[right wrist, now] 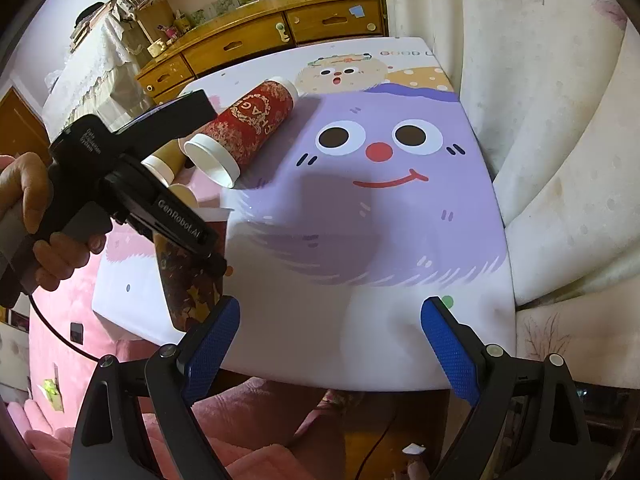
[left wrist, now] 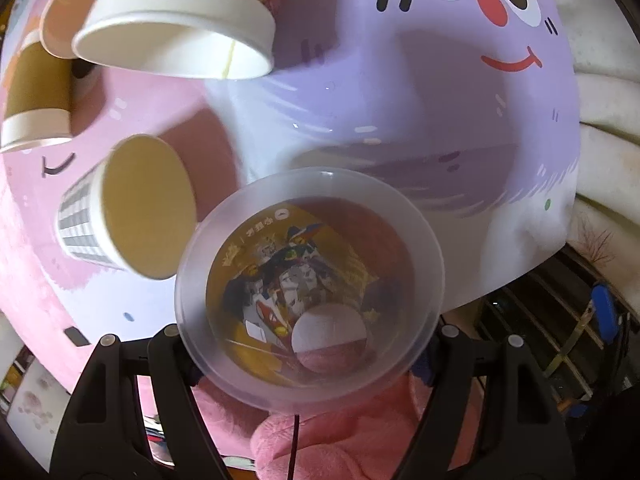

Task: Flip cup upright
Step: 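Rotate the held cup base-down and set it on the table, open left gripper, then grasp the upright red-and-gold cup with the right gripper while the left tool withdraws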

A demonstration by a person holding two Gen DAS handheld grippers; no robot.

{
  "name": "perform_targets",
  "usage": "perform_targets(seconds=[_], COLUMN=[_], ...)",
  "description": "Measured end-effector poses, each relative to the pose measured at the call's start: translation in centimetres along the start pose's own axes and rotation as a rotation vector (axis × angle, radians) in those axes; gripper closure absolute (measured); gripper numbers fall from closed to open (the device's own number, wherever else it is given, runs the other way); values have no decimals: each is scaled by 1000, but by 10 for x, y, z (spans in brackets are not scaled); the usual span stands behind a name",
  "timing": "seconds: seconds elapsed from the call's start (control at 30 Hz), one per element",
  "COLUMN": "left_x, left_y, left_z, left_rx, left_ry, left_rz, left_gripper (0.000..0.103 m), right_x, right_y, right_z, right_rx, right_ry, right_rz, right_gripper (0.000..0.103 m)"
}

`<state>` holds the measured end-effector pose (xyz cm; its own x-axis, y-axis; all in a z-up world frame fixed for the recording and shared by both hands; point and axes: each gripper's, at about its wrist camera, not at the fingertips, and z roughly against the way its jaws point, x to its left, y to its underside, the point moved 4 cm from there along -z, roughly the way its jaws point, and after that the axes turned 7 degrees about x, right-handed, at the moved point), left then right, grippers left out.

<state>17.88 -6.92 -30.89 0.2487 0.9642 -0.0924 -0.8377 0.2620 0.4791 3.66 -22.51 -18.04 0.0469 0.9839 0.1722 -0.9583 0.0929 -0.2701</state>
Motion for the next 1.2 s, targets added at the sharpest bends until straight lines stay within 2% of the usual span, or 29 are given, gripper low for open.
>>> perform_targets(seconds=[0.1, 0.13, 0.3, 0.5, 0.53, 0.63, 0.73, 0.97, 1.03, 1.07, 1.2], left_x=[6, 0, -12, 5, -2, 3, 6, 15, 24, 28, 48], left_y=[2, -6, 1, 29, 22, 32, 55, 93, 106, 109, 131], left_z=[-1, -1, -1, 0, -3, -4, 1, 22, 34, 51, 66], left_rx=[-16, -27, -94, -135, -138, -153, -193, -349, -431, -466, -624], left_ry=[25, 33, 61, 86, 95, 154, 179, 227, 198, 185, 153], left_rz=[8, 4, -31, -23, -21, -7, -11, -20, -11, 6, 133], left_gripper=[30, 30, 30, 26, 26, 25, 24, 23, 23, 23, 23], right_x=[-1, -3, -6, -10, -10, -11, -12, -4, 1, 5, 16], right_y=[1, 1, 4, 6, 6, 7, 8, 10, 11, 11, 9], right_z=[0, -1, -3, -1, -1, 1, 4, 7, 5, 3, -5], right_rx=[1, 2, 11, 6, 4, -4, -12, -30, -26, -24, -1], right_ry=[12, 11, 15, 27, 29, 30, 17, -18, -29, -36, -39], right_rz=[2, -1, 0, 17, 19, 15, 8, 7, 9, 12, 27], right_gripper=[10, 10, 10, 10, 10, 10, 10, 10, 10, 10, 10])
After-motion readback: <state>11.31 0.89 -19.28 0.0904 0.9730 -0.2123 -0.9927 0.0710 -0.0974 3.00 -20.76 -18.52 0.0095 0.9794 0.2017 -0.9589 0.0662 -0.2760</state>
